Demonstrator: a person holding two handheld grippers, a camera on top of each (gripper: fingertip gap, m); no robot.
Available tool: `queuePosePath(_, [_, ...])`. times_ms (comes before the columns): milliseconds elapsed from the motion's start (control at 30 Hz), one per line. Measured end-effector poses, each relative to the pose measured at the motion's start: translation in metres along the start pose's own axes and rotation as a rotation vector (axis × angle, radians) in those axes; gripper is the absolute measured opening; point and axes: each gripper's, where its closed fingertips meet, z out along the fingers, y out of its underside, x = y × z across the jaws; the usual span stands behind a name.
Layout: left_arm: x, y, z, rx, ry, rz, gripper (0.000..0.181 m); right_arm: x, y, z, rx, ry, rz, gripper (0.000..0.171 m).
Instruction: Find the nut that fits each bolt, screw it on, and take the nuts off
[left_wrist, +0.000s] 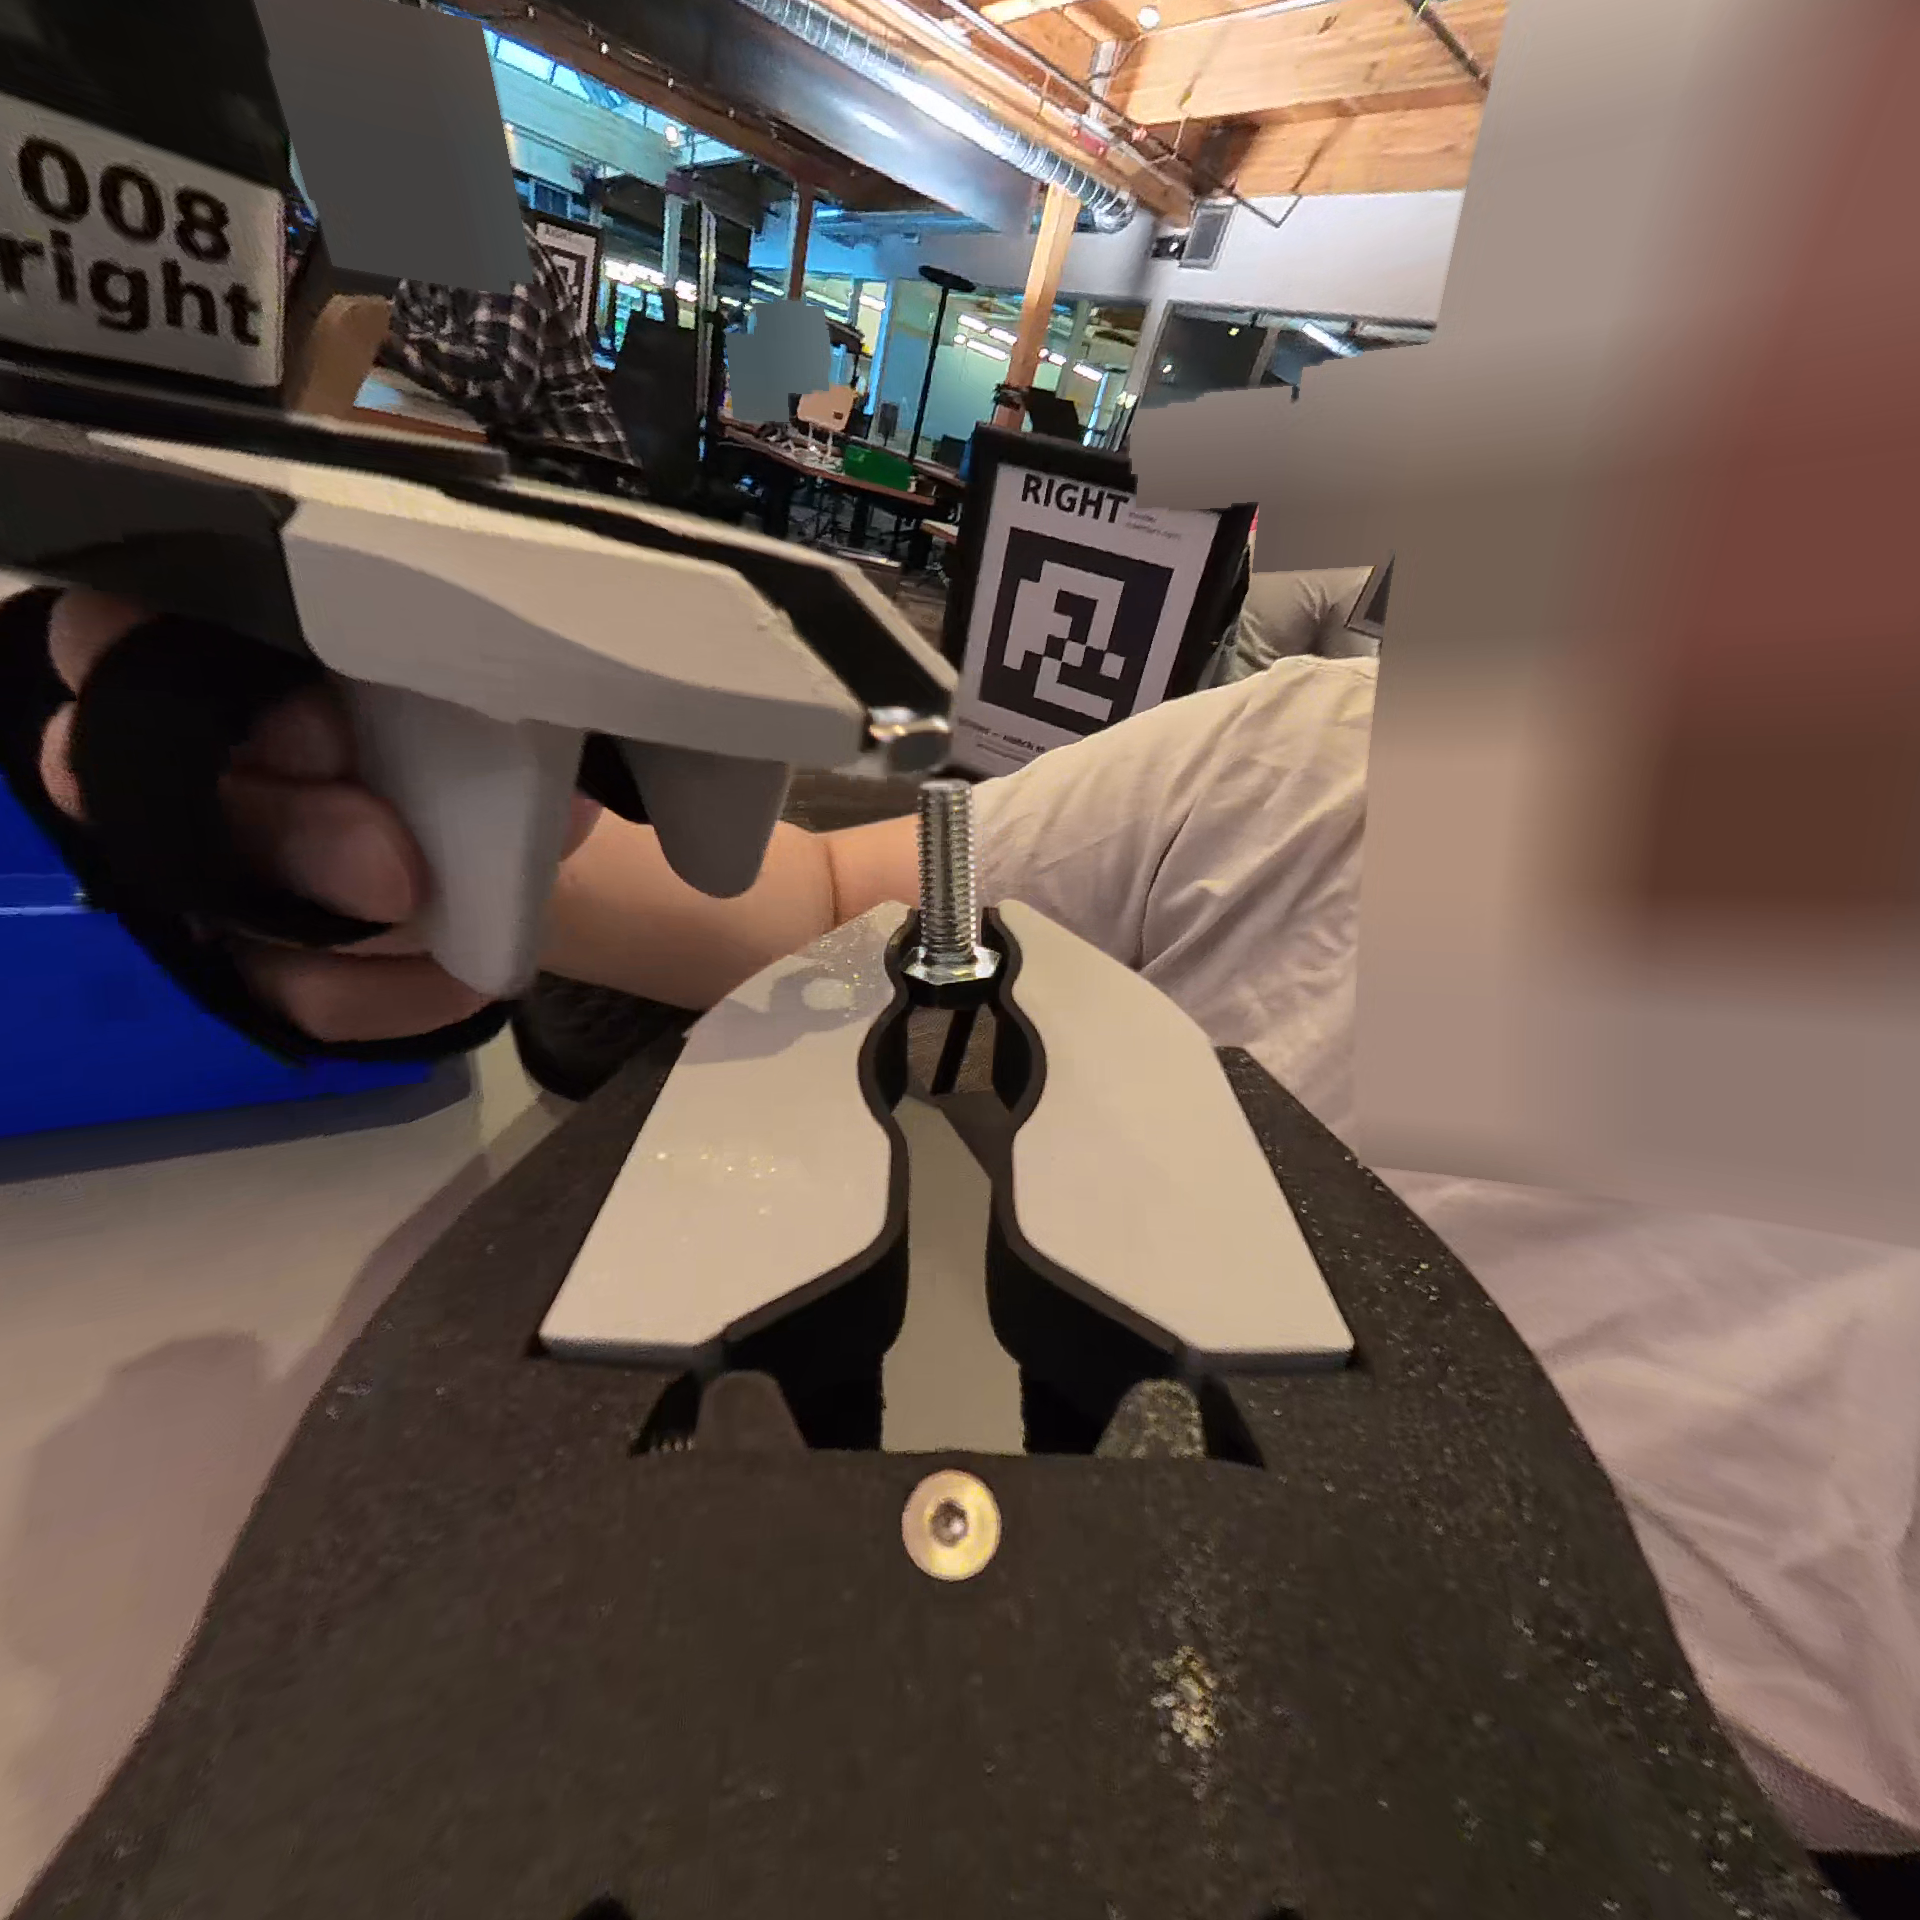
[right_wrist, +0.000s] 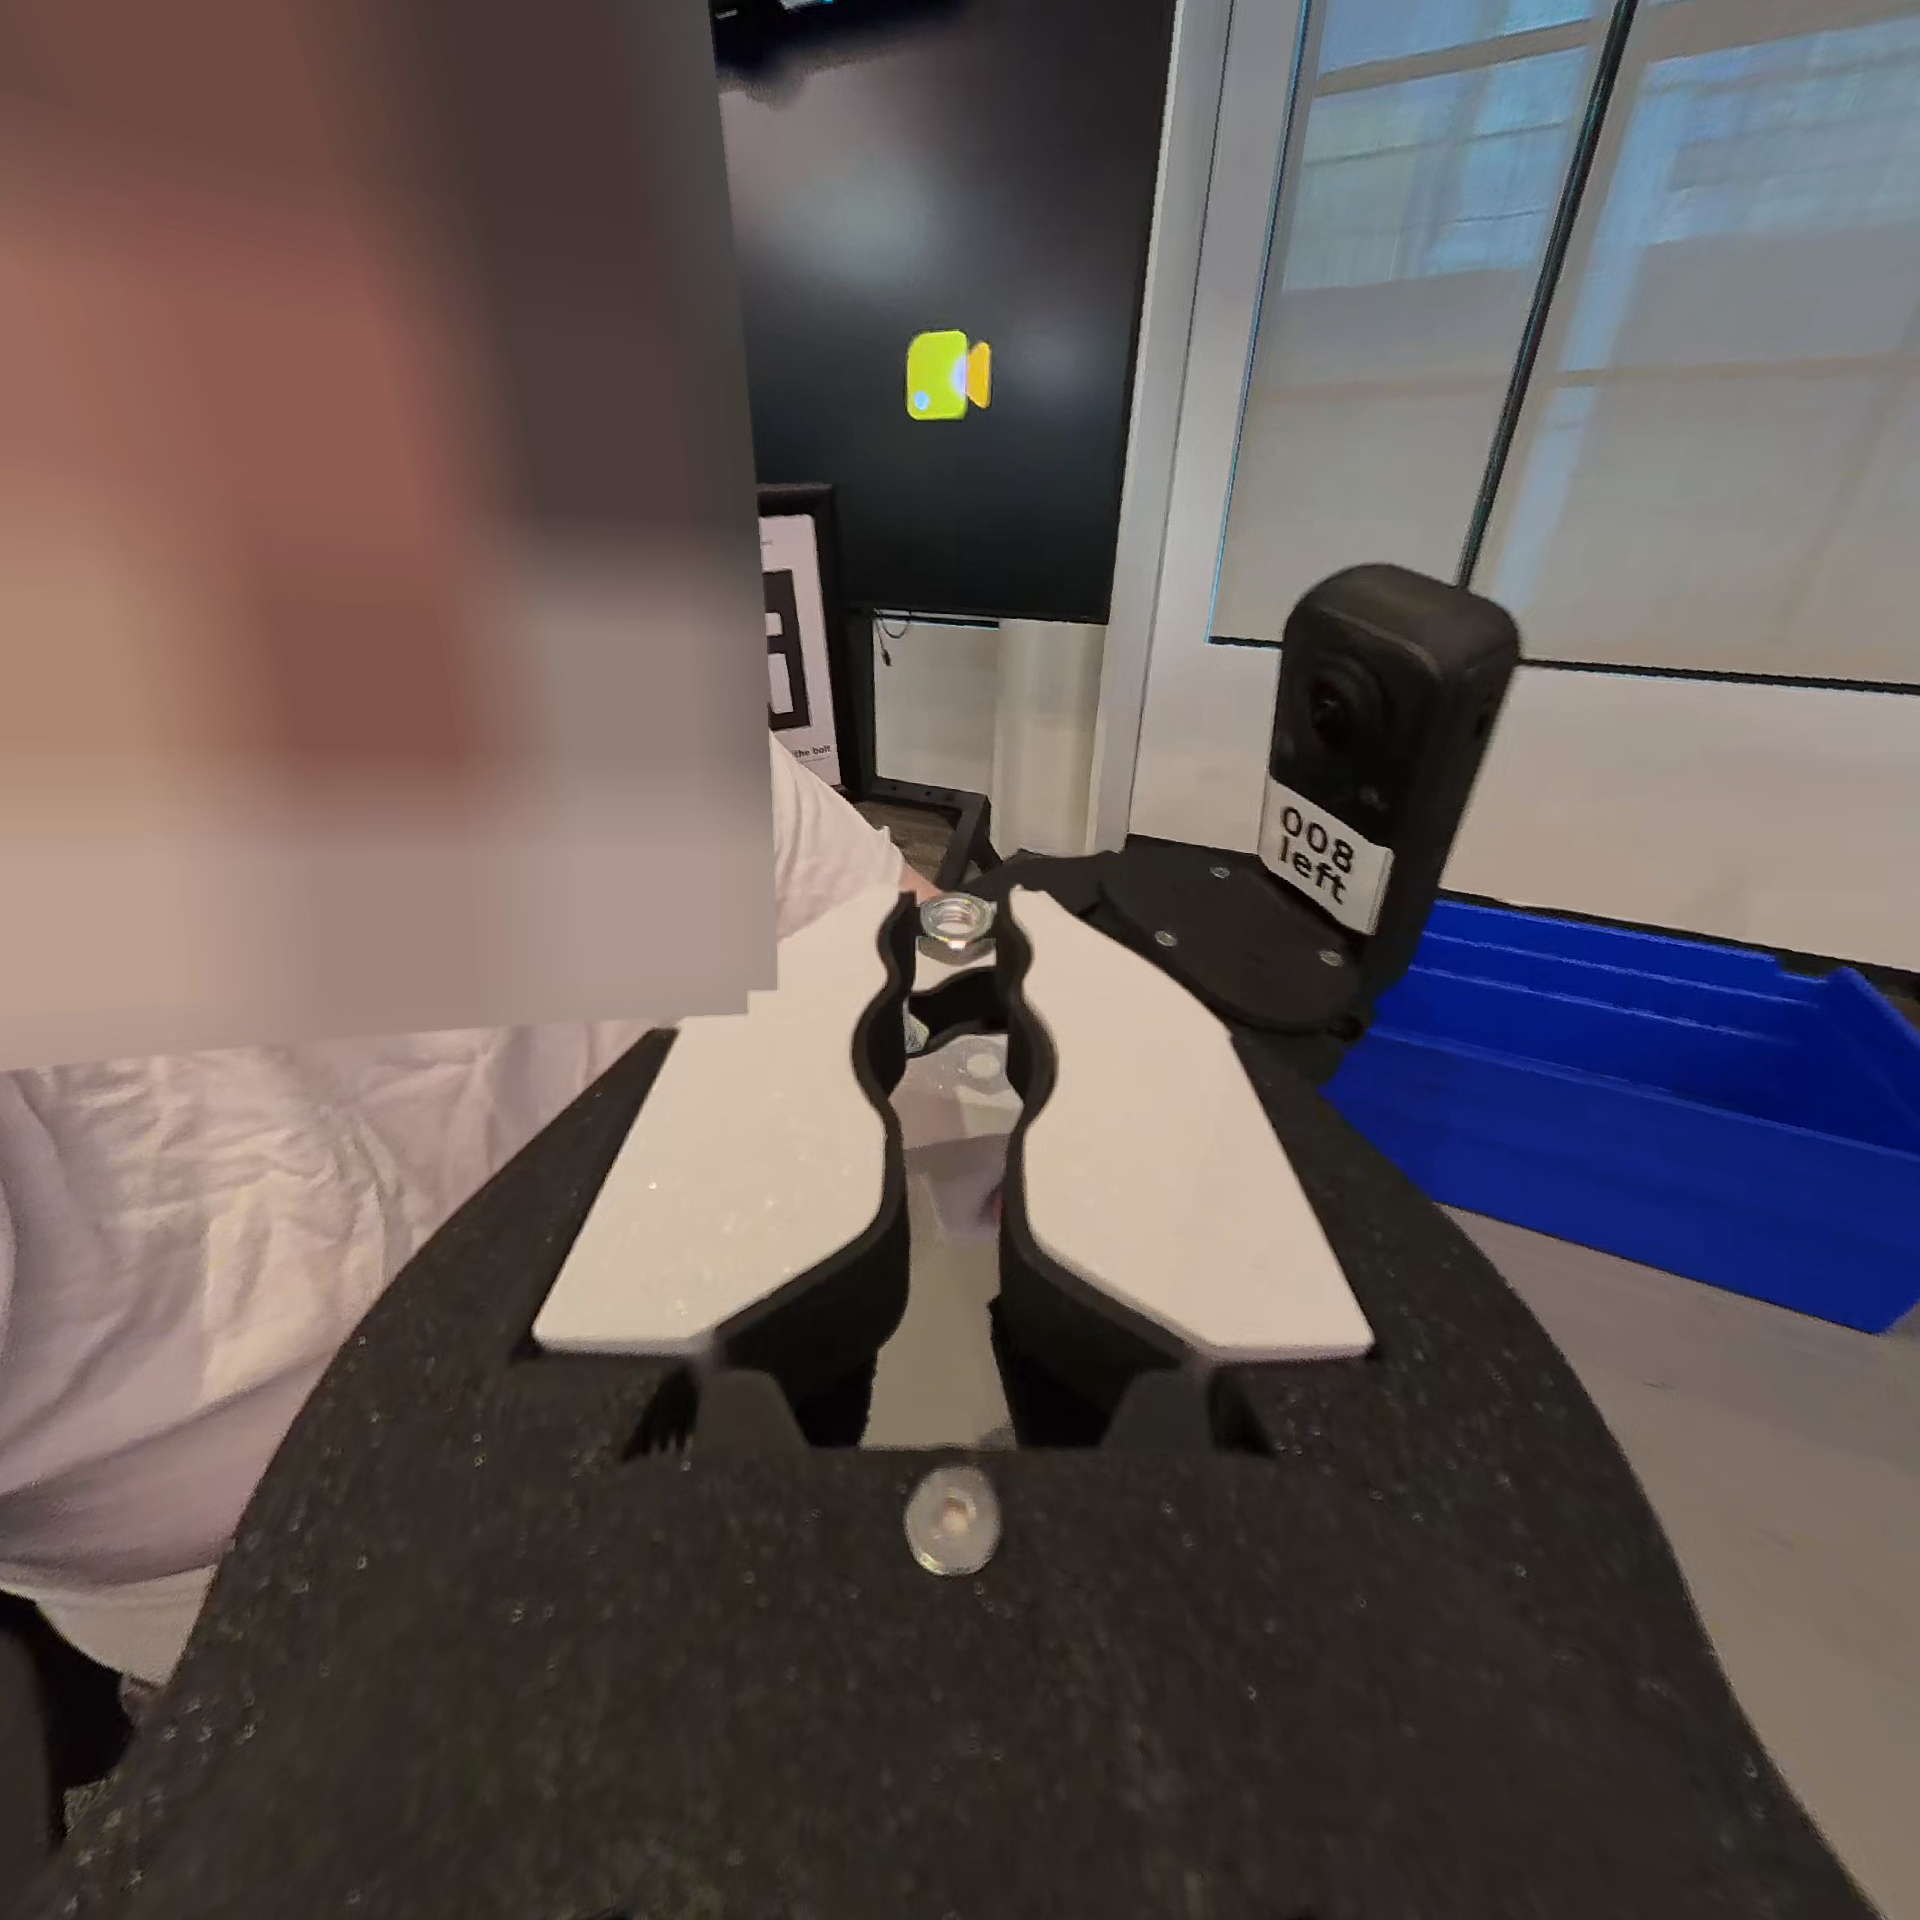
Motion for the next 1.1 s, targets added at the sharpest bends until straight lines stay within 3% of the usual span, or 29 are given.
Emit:
queuePosePath(133, [-0.009, -0.005, -0.01, -0.02, -0.103, 0.042, 0.01, 0.017, -0.012, -0.046, -0.183, 0.268, -0.082, 0.014])
queuePosePath(233, [-0.015, -0.009, -0.021, -0.041, -0.18, 0.083, 0.01, 0.045, 0.004, -0.157, -0.551, 0.77, -0.115, 0.014])
queuePosePath(333, [-0.015, -0.015, -0.028, -0.028, -0.197, 0.093, 0.01, 0.04, 0.054, -0.3, -0.901, 1.216, 0.172, 0.014])
queuePosePath(400, [-0.018, -0.017, -0.032, -0.031, -0.222, 0.1, 0.01, 0.023, 0.095, -0.354, -0.982, 1.284, 0.415, 0.014])
queuePosePath(467, [-0.019, -0.018, -0.035, -0.03, -0.238, 0.101, 0.01, 0.009, 0.132, -0.383, -1.017, 1.277, 0.617, 0.015])
queuePosePath(600, [-0.02, -0.017, -0.035, -0.041, -0.244, 0.103, 0.01, -0.011, 0.181, -0.404, -1.128, 1.21, 0.832, 0.014])
queuePosePath(767, [-0.026, -0.009, -0.032, -0.075, -0.265, 0.105, 0.01, -0.007, 0.189, -0.415, -1.133, 1.248, 0.854, 0.023])
queuePosePath(967, [-0.038, -0.008, -0.036, -0.085, -0.347, 0.123, 0.01, 0.014, 0.129, -0.401, -1.032, 1.364, 0.588, 0.028])
queuePosePath(1033, [-0.052, -0.007, -0.042, -0.1, -0.446, 0.154, 0.01, 0.032, 0.094, -0.363, -0.951, 1.316, 0.403, 0.03])
queuePosePath(1100, [-0.064, -0.007, -0.047, -0.102, -0.533, 0.188, 0.01, 0.05, 0.058, -0.302, -0.832, 1.192, 0.196, 0.032])
